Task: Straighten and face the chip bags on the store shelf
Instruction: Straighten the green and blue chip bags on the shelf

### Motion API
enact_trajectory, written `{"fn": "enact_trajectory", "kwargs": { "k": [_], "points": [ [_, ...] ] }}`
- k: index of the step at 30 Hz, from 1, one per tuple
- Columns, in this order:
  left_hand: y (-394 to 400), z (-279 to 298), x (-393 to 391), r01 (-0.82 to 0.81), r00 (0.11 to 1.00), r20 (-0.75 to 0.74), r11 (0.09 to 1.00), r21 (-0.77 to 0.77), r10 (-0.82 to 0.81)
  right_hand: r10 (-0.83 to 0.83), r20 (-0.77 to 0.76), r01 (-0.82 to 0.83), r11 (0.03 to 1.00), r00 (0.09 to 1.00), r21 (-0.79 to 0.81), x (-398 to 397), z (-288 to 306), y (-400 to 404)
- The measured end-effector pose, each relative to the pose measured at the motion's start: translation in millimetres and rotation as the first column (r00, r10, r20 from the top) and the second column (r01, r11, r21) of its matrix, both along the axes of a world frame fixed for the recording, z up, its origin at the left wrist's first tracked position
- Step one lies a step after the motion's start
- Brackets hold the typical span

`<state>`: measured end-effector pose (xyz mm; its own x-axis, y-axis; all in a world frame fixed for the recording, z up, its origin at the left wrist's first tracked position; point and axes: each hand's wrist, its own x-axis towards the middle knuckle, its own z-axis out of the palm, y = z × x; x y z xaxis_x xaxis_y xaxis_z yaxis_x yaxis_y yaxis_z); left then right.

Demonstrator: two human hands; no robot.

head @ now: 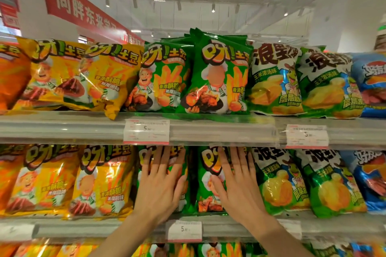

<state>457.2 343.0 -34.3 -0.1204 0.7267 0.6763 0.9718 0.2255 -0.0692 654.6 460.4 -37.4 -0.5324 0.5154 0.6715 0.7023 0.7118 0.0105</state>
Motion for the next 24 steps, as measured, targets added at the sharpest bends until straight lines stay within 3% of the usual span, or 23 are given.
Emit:
{"fn": "enact_trajectory", "kwargs": {
  "k": [11, 15, 20, 24],
  "points": [
    [1, 1, 13, 0.14, 0.984, 0.093, 0.985, 0.105, -0.15, 0.041, -0.048, -0.042, 0.999, 0.998, -0.015, 19, 8, -4],
    [10, 7, 58, 0.236, 0.954, 0.158, 0.964, 0.125, -0.254, 0.086, -0.135, -0.091, 0.996, 0.987, -0.027, 60, 15, 8],
    [40, 16, 139, 0.363, 0.9, 0.194, 0.918, 0.163, -0.39, 0.019, -0.192, -0.035, 0.996, 0.981, -0.08, 135, 30, 49],
    [70, 16, 203, 0.299, 0.91, 0.277, 0.951, 0.073, -0.308, -0.028, -0.137, 0.013, 0.994, 0.99, -0.113, 188, 39, 86]
  ]
}}
